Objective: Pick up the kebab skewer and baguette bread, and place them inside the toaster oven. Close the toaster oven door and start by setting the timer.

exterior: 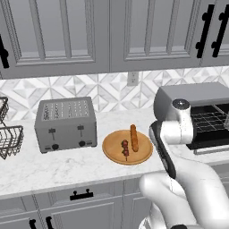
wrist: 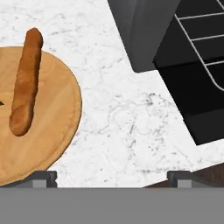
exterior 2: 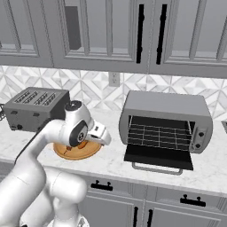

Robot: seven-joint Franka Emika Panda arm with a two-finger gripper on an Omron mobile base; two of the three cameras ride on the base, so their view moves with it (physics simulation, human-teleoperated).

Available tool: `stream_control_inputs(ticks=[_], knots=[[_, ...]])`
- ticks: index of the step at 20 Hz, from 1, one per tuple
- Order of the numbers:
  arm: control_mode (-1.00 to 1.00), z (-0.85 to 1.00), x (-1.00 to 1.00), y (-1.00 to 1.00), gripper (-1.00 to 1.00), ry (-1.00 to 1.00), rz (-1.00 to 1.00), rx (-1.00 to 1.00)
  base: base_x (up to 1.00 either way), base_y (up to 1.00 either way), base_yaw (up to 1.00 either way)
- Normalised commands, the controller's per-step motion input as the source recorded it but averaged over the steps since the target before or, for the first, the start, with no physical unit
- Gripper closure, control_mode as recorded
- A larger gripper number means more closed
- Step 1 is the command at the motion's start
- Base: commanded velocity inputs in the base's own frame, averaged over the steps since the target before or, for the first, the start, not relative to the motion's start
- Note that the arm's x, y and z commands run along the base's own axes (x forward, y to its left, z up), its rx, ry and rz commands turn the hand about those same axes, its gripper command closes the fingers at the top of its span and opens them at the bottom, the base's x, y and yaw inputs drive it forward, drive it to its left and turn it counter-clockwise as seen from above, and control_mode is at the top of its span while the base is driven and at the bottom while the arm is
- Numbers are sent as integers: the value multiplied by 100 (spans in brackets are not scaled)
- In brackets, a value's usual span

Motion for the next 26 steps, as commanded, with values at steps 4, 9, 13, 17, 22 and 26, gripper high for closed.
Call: stream_control_inputs(ticks=[4,9,13,17,22,26], knots=[[-100,-4,100,86,-100,15,-5,18,0,0,0],[-100,-12,65,74,-100,16,-4,14,0,0,0],[-100,-21,41,10,-100,4,-3,2,0,0,0],[-100,-43,34,3,-100,3,-3,0,0,0,0],[-100,-54,24,0,-100,0,-3,0,0,0,0],[-100,-44,26,2,-100,1,-4,0,0,0,0]])
